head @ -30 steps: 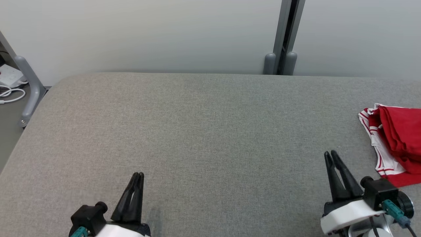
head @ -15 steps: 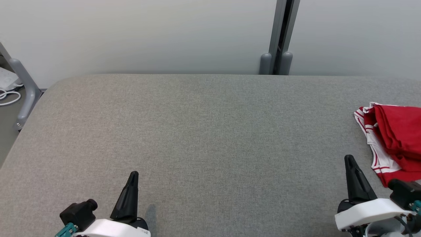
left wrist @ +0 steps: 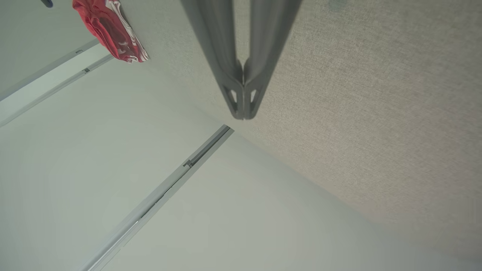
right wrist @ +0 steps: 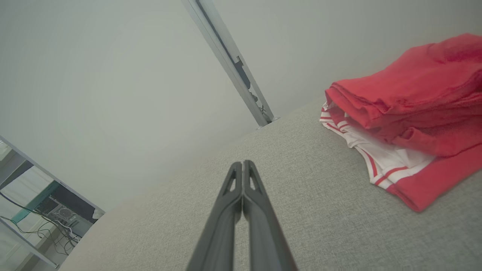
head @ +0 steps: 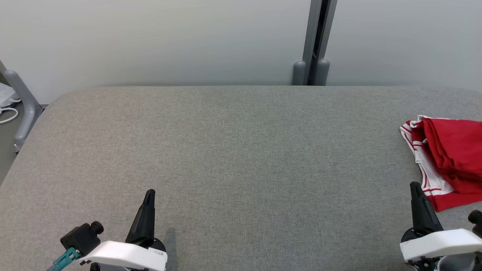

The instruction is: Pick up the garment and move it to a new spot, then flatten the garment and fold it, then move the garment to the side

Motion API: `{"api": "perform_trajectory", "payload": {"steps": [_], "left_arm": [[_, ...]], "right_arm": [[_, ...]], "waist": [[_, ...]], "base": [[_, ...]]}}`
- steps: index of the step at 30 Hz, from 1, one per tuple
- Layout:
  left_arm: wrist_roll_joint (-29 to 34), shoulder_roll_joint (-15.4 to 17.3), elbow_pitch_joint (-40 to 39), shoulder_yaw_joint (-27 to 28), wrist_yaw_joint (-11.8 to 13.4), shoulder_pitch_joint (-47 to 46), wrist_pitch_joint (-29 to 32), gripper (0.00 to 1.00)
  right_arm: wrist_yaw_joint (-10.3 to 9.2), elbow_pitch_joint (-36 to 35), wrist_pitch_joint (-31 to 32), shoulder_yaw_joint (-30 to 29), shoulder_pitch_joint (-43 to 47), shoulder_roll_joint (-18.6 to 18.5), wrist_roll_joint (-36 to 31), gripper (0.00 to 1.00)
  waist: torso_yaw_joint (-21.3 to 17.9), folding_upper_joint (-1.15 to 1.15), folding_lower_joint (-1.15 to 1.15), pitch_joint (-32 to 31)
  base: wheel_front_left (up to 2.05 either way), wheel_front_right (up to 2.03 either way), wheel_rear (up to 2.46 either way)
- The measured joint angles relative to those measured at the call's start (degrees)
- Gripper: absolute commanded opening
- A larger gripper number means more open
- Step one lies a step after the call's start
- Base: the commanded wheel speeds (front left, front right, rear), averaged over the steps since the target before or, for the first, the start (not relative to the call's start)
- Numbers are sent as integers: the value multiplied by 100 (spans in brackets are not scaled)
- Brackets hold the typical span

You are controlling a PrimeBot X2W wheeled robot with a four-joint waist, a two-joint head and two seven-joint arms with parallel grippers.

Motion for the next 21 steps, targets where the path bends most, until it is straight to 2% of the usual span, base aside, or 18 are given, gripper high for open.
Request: {"api": "perform_trajectory", "payload": {"steps": [21], "left_arm": [[-1436, 13, 129, 1, -2, -267, 323, 0]], "right_arm": [[-1, -204, 470, -412, 146, -9, 1736, 0]], "waist": [[-130, 0, 0, -17]], "base": [[0, 0, 0]]}}
